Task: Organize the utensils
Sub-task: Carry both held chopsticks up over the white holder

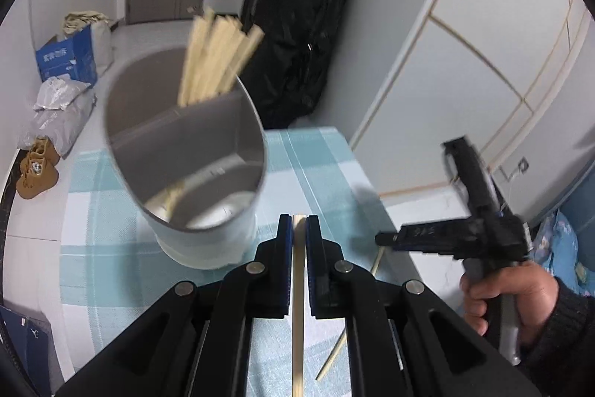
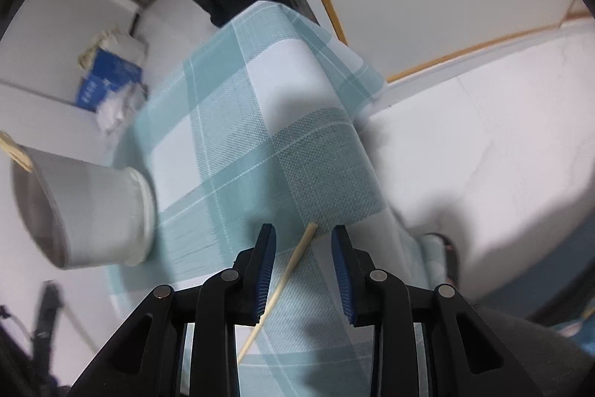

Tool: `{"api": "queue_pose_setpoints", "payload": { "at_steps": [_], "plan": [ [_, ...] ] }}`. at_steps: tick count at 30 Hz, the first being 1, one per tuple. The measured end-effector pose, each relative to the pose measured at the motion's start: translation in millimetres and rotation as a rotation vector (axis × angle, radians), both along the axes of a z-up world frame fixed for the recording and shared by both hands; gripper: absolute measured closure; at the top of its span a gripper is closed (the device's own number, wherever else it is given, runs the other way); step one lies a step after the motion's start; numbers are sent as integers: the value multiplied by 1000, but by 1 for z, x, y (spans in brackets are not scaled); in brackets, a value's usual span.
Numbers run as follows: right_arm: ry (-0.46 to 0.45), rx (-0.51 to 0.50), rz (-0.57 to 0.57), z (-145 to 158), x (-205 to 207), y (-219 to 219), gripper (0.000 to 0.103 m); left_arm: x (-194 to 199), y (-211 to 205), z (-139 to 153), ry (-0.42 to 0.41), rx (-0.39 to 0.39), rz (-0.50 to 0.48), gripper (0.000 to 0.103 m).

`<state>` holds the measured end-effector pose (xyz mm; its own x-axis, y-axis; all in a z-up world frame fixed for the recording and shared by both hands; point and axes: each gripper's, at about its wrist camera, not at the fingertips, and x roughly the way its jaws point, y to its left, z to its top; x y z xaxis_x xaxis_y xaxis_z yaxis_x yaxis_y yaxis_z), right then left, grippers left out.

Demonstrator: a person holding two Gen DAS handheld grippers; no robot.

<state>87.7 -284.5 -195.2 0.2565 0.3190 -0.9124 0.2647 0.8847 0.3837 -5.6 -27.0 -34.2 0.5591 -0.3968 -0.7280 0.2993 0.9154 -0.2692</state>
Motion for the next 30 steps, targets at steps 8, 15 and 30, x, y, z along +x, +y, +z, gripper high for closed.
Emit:
{"api": "queue_pose_setpoints", "payload": {
  "at_steps": [8,15,30],
  "plan": [
    [45,-209,-4,2,4,19,93,16,21,5,-57,-105,123,100],
    [7,-206,-33,3,-2,19,97,21,29,6,-104,-171,175,100],
    [-379,69,-54,46,-54,-7,99,15,38,15,-206,-186,215,100]
  ]
}}
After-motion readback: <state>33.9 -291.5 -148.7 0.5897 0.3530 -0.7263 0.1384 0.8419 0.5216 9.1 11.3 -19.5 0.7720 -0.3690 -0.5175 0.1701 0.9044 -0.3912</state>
